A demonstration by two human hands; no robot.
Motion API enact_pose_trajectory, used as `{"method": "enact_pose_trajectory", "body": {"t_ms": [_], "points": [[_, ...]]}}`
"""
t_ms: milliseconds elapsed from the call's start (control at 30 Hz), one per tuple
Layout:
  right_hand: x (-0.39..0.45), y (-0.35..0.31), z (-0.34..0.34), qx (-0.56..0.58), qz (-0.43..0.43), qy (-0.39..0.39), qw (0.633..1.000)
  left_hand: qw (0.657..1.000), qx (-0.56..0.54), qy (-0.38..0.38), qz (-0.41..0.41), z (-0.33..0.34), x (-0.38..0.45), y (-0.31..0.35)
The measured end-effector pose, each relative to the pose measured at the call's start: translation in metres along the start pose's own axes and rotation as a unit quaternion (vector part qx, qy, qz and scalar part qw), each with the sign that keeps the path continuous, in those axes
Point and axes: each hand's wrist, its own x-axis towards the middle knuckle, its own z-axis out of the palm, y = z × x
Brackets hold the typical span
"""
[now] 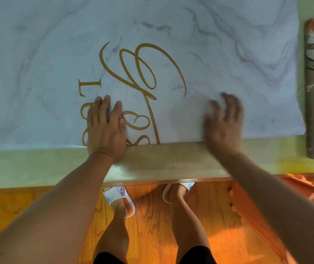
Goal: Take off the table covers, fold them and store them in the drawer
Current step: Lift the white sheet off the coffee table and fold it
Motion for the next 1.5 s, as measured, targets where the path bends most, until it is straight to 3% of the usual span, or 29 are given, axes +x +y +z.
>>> {"method": "enact_pose_trajectory", "body": {"t_ms": [100, 167, 233, 300, 367, 433, 500, 567, 800, 1000, 1200, 1267, 1333, 1400, 1500], "points": [[-0.008, -0.154, 0.030, 0.168, -0.029, -0.063, 0.983, 1.000, -0.014, 0.016, 0.001, 0.004, -0.002, -0.003], [0.001, -0.233, 0.033, 0.301, 0.043, -0.079, 0.950, 0.999, -0.028, 0.025, 0.022, 0.014, -0.004, -0.009], [0.017, -0.271, 0.039, 0.412, 0.115, -0.044, 0.903, 0.995, -0.084, 0.045, 0.026, 0.022, 0.002, -0.018], [0.030, -0.272, 0.054, 0.434, 0.172, 0.008, 0.884, 0.987, -0.155, 0.034, 0.008, 0.018, 0.011, -0.028], [0.030, -0.265, 0.070, 0.360, 0.156, 0.024, 0.919, 0.977, -0.204, 0.032, 0.047, 0.006, 0.006, -0.051], [0.019, -0.271, 0.085, 0.181, 0.048, -0.015, 0.982, 0.980, -0.154, 0.003, 0.127, -0.008, -0.008, -0.097], [0.014, -0.278, 0.094, 0.052, -0.011, -0.028, 0.998, 0.986, -0.067, -0.002, 0.155, -0.016, -0.022, -0.162], [0.015, -0.285, 0.095, 0.011, 0.011, -0.027, 1.000, 0.994, -0.014, -0.007, 0.106, -0.023, -0.027, -0.223], [0.016, -0.290, 0.098, -0.027, -0.015, 0.034, 0.999, 0.998, 0.015, -0.053, -0.001, -0.057, -0.053, -0.368], [0.017, -0.288, 0.098, -0.036, -0.023, 0.041, 0.998, 0.992, 0.028, -0.100, 0.077, -0.065, -0.063, -0.401], [0.017, -0.299, 0.095, -0.073, 0.013, 0.008, 0.997, 0.986, 0.057, -0.159, -0.004, -0.072, -0.069, -0.416], [0.012, -0.332, 0.097, -0.089, 0.025, -0.006, 0.996, 0.983, 0.058, -0.177, -0.005, -0.073, -0.067, -0.417], [-0.005, -0.399, 0.112, -0.029, -0.034, -0.029, 0.999, 0.982, 0.053, -0.182, -0.013, -0.073, -0.067, -0.418], [-0.016, -0.484, 0.133, 0.035, -0.093, -0.089, 0.991, 0.982, 0.041, -0.183, -0.015, -0.072, -0.066, -0.419], [-0.015, -0.561, 0.161, -0.004, -0.119, -0.176, 0.977, 0.983, 0.030, -0.182, -0.011, -0.069, -0.065, -0.421]]}}
